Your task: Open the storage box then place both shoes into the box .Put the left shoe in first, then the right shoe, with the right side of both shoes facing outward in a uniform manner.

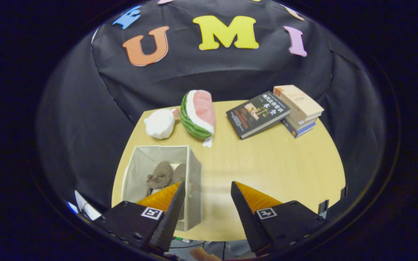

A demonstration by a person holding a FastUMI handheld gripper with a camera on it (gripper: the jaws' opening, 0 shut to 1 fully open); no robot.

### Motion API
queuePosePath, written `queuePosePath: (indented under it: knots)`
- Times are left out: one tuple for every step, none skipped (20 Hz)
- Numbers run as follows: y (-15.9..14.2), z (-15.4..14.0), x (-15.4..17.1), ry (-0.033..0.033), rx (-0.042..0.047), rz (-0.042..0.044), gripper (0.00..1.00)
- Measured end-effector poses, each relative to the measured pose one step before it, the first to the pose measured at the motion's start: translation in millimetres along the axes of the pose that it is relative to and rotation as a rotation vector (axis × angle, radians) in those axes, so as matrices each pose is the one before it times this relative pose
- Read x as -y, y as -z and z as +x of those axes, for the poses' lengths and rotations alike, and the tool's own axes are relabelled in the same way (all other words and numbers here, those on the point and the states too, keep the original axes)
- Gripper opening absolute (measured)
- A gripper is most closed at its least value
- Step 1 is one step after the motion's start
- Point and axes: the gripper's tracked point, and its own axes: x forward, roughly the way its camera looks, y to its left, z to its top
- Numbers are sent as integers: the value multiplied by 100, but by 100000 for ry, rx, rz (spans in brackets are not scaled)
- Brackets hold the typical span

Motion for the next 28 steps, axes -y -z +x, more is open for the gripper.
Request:
queuePosePath:
  knots:
    - [-1027,-1027,1816,1494,4350,-3428,87]
    - [-957,-1011,1811,1395,4424,-3273,90]
    - [-850,-884,1443,486,5114,-3523,96]
    - [-1216,-1155,1376,594,4986,-3099,96]
    - [-908,-1130,1378,359,5040,-1963,97]
    - [-820,-1013,1207,164,4626,-1184,97]
    - [-760,-1015,1223,257,4236,-31,97]
    - [-645,-883,1077,-37,4067,364,96]
    - [-851,-973,1061,265,4166,644,96]
    - [-834,-940,1042,386,3984,1366,96]
    - [-878,-928,634,-5,3706,1811,96]
    - [-408,-928,699,47,2939,2118,96]
    - [-1104,-819,603,53,4747,568,96]
    - [-1047,-430,663,437,3814,42,96]
    - [-424,-845,423,770,1431,662,96]
    - [32,-849,-6,-539,1388,1315,96]
    - [-20,-797,-96,-503,204,1440,96]
    - [-83,-485,124,156,181,1705,96]
    - [-269,-495,160,709,1656,812,96]
    - [-388,-74,211,694,1586,-363,96]
    - [185,-24,159,1253,-4,-10,96]
    - [-67,-113,-166,50,501,432,96]
    - [-224,254,5,215,552,111,96]
    - [-275,-39,256,1179,301,16,96]
    - [-371,13,263,807,843,203,96]
    - [-171,323,78,643,565,145,96]
    - [-158,102,193,692,721,-285,96]
    - [-220,-23,5,357,438,-290,96]
